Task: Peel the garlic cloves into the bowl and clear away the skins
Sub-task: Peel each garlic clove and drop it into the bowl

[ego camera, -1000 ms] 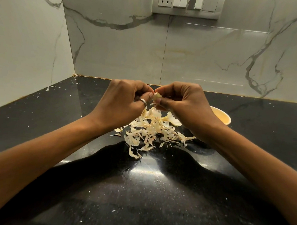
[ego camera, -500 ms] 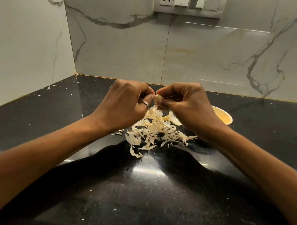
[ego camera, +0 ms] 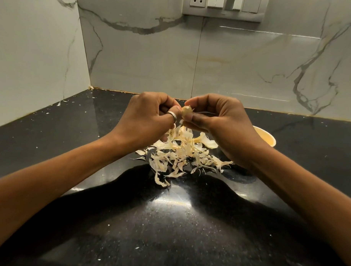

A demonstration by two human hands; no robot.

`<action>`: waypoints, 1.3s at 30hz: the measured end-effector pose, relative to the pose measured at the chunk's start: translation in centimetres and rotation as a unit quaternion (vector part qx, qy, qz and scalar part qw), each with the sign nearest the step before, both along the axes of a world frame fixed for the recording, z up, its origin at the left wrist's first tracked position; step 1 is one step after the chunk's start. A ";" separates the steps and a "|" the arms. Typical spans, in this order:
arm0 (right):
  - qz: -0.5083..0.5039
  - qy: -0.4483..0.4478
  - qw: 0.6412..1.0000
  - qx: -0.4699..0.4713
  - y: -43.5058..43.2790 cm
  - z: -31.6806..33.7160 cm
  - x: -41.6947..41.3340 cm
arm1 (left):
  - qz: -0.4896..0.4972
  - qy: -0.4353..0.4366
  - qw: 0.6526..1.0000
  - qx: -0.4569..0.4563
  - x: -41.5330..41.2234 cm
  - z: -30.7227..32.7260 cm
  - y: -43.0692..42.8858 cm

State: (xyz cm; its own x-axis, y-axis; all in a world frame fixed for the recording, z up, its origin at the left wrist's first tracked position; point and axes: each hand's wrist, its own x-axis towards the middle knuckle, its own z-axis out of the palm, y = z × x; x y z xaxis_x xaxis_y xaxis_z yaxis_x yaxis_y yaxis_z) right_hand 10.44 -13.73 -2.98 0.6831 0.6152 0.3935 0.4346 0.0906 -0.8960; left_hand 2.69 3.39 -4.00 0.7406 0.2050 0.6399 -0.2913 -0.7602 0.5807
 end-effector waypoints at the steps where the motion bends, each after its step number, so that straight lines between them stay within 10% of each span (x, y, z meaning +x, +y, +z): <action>1: 0.008 0.028 1.000 0.010 0.0 0.1 0.0 | 0.004 -0.001 1.000 0.003 0.0 0.1 0.0; 19: 0.021 0.127 0.990 0.049 -0.2 0.4 0.4 | 0.011 -0.086 0.994 0.064 -0.2 0.3 0.2; 39: -0.053 -0.099 0.993 -0.036 -0.2 -0.1 0.5 | 0.028 -0.092 0.988 0.120 -0.2 0.2 0.0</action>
